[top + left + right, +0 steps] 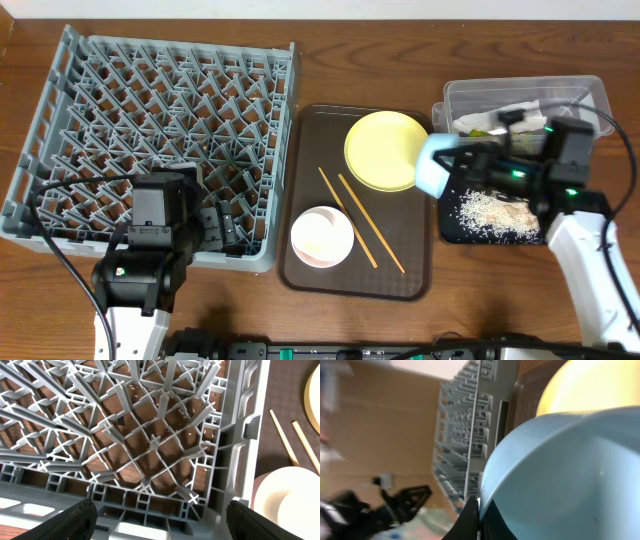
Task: Sort waste into correct bins and load items into the dishwasher
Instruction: 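Place the empty blue bowl onto the yellow plate with the right gripper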
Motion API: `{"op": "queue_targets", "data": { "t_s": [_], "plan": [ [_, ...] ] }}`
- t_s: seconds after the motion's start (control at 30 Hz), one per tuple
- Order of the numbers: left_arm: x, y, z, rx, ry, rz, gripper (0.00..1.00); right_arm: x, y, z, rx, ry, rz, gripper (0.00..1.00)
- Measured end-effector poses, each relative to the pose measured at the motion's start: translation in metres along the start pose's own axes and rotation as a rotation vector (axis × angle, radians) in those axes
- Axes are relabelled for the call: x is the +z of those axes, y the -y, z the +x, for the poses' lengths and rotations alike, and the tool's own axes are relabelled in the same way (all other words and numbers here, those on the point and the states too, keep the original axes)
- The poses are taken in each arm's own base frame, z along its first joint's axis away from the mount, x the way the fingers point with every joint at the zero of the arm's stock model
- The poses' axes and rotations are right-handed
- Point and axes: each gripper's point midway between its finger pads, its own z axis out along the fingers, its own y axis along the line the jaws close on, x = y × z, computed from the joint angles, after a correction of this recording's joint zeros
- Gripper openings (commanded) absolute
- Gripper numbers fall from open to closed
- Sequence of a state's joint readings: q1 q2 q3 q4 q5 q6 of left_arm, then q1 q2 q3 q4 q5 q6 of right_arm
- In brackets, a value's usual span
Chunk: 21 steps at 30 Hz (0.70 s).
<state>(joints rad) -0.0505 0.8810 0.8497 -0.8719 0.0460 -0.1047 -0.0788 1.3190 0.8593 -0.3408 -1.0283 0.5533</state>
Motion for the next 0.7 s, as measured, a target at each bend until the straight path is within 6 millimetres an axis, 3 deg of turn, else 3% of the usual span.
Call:
{"op": "queue_targets", "data": {
  "t_s": [0.23,0.4,0.5,0.7],
  "plan": [
    [0.000,0.000,0.000,0.000,0.000,0.000,0.86,0.038,-0.030,0.014,-0.250,-0.058,0.247,0.01],
    [0.000,0.000,0.000,0.000,0.002,0.000,0.86,0.055,-0.036,0.001,-0.451,-0.066,0.425,0.01],
    [0.000,0.000,-0.002,0.000,0.006,0.001,0.86,0.077,-0.021,-0.001,-0.548,-0.107,0.498,0.01],
    [0.000,0.000,-0.002,0.000,0.008,0.001,0.86,0.126,0.045,0.014,-0.630,-0.248,0.642,0.01]
  ]
}}
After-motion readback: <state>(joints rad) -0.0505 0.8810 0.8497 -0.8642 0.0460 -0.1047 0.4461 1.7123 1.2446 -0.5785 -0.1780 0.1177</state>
